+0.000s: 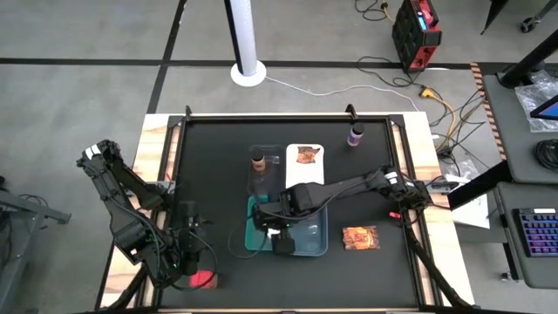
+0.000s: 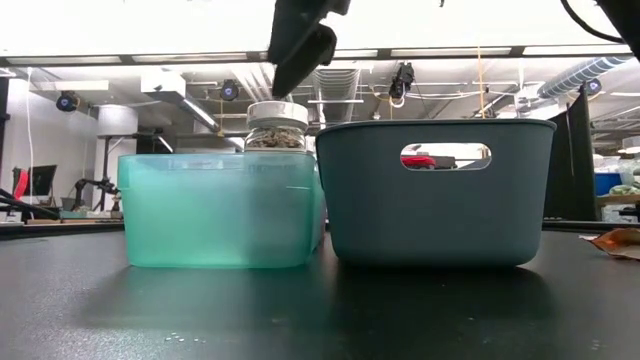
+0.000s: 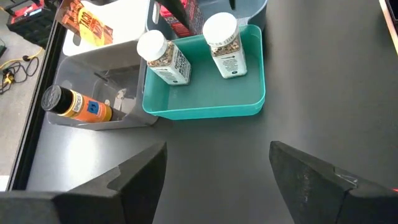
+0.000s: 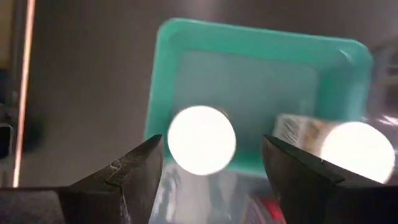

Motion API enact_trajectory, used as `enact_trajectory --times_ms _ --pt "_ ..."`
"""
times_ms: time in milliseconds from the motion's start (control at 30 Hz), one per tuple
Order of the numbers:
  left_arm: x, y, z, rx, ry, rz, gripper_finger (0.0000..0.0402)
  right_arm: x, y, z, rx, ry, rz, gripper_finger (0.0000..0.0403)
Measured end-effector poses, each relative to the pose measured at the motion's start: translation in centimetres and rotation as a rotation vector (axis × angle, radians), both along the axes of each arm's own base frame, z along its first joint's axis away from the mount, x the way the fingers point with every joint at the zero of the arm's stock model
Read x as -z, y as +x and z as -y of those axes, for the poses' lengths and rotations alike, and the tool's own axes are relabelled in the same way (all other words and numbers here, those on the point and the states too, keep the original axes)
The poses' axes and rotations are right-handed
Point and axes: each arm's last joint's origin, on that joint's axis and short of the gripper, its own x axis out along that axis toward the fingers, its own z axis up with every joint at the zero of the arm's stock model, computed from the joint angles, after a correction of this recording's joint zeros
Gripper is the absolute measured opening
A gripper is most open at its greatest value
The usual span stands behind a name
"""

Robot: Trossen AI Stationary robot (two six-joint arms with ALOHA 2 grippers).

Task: Sort spices by type
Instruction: Put the black seasoning bottle into the black bin

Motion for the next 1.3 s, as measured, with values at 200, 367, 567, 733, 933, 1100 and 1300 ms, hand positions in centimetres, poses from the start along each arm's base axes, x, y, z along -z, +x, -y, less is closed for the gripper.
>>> enact_trajectory --times_ms 200,367,567,733,933,1100,1300 --pt "0.0 0.1 0.1 0.000 -0.008 0.005 0.0267 -2.3 -1.5 0.6 0.039 -0.094 -0.070 0.0251" --pt "-0.1 0.2 0.3 0.000 -0.033 0.025 0.0267 -4.3 -3.1 1.1 0.084 -0.125 -0.087 0.0239" --pt "-0.2 0.3 0.5 0.000 -0.052 0.039 0.0267 -6.9 -5.2 1.8 0.172 -0.162 -0.044 0.0244" --pt "-0.2 0.4 0.6 -0.001 -0.065 0.050 0.0267 -8.7 -7.5 2.6 0.259 -0.219 -0.003 0.0261" --pt "-0.3 0.5 0.6 -0.006 -0.065 0.072 0.0267 -9.9 -10.4 3.7 0.371 -0.283 0.032 0.0274" --pt "-0.3 0.6 0.6 -0.012 -0.056 0.089 0.0267 -10.1 -12.9 5.3 0.515 -0.314 0.048 0.0275" --pt "-0.5 0.7 0.5 -0.025 -0.012 0.138 0.0267 -9.7 -15.9 9.0 0.724 -0.329 0.047 0.0263"
